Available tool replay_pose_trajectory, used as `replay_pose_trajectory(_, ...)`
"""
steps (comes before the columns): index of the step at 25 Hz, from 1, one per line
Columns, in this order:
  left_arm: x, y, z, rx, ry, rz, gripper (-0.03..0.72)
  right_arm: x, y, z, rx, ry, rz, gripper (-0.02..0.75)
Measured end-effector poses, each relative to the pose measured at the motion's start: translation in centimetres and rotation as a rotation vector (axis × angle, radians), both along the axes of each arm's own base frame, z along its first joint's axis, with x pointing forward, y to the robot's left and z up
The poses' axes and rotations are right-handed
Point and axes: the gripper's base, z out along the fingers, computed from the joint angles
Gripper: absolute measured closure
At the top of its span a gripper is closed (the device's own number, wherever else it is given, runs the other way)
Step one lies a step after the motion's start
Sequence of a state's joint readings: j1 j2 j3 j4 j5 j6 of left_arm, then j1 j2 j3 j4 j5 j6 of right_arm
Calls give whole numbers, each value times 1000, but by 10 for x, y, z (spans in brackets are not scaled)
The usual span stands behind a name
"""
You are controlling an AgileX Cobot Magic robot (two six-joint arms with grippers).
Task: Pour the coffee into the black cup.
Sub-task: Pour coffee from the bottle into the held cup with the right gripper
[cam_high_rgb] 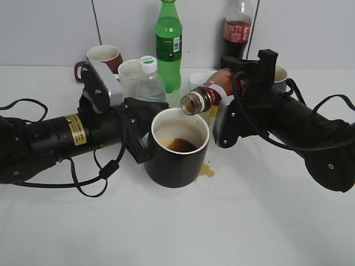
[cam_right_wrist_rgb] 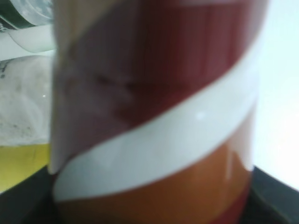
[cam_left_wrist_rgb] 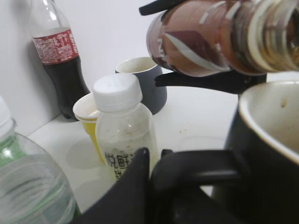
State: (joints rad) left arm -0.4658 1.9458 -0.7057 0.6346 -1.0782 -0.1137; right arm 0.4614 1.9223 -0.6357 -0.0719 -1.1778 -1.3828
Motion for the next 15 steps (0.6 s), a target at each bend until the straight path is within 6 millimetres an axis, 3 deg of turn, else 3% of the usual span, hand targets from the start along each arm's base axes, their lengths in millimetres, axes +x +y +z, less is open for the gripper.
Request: replay_pose_trajectory(15, 0, 0, -2, 13, 20, 1, 648, 0, 0, 0, -74, -43, 2, 234)
